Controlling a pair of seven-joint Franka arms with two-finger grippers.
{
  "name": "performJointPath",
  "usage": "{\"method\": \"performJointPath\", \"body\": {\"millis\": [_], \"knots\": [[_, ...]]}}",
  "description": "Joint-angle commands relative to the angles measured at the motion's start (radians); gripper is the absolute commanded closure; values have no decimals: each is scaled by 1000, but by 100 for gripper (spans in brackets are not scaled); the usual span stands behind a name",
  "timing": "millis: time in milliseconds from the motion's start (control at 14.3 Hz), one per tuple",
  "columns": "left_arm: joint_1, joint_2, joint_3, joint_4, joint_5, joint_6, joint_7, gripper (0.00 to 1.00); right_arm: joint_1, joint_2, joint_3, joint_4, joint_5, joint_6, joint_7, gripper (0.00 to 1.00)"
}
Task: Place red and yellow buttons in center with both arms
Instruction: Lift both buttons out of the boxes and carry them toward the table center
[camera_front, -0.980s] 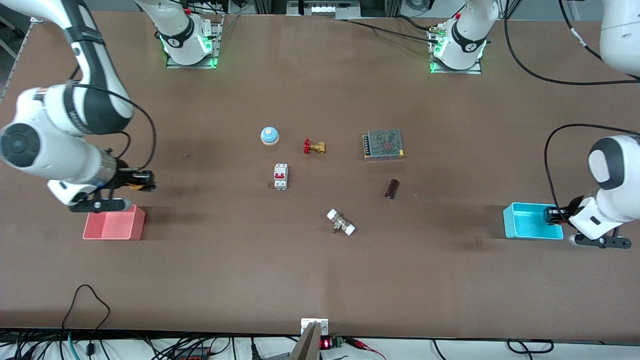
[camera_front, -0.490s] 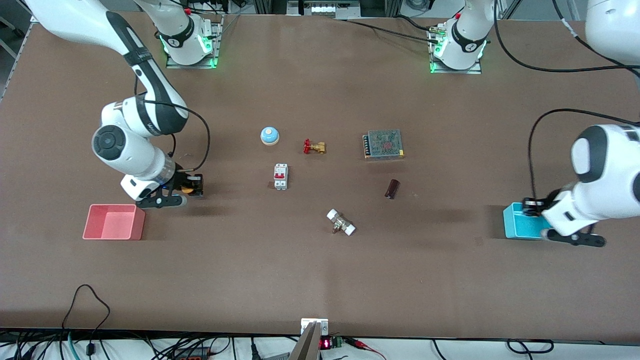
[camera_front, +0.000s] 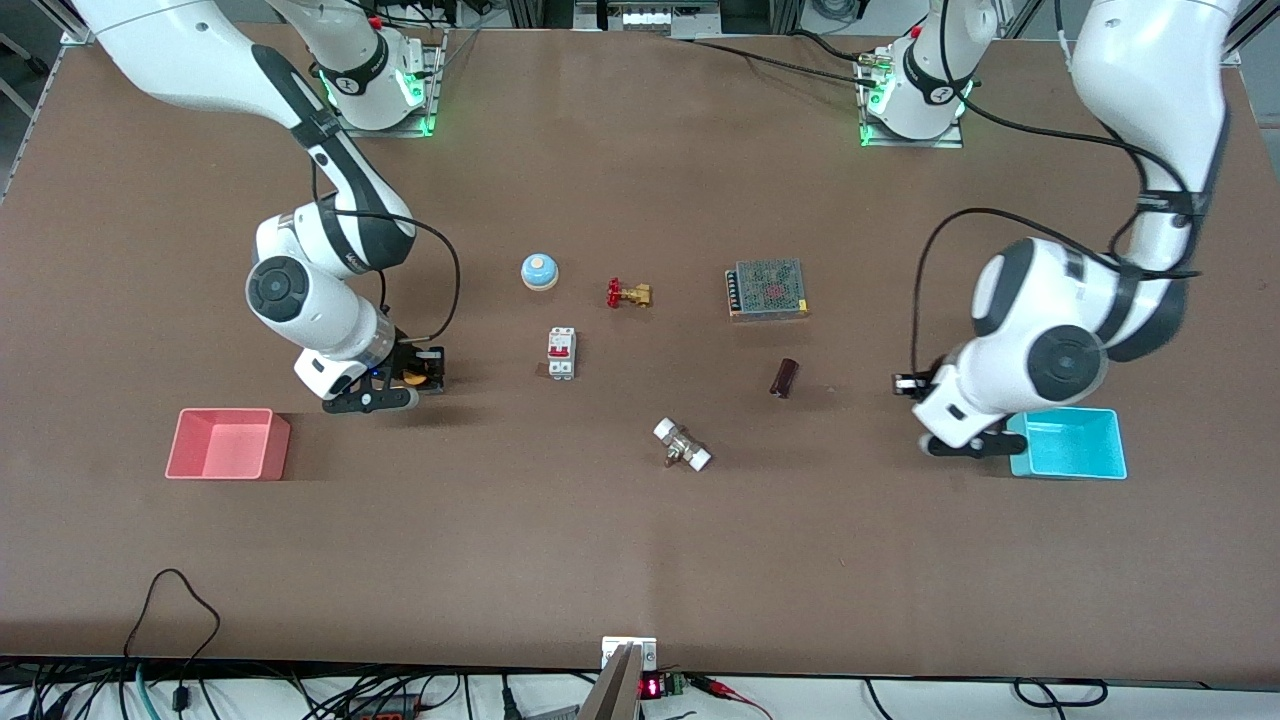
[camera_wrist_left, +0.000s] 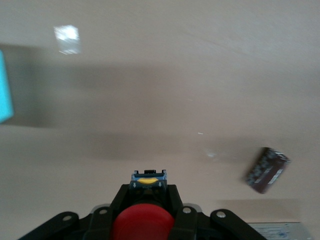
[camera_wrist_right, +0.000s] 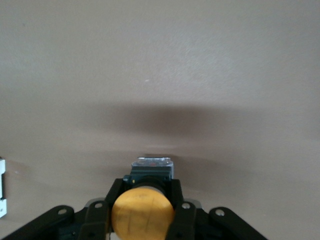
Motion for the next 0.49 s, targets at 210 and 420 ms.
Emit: {"method": "performJointPath", "body": {"millis": [210, 420], "knots": [[-2, -85, -47, -313, -1, 342, -137, 69, 0, 40, 2, -1, -57, 41, 23, 59], [-4, -91, -48, -374, -1, 406, -152, 69, -1, 40, 2, 1, -57, 41, 23, 50]]}}
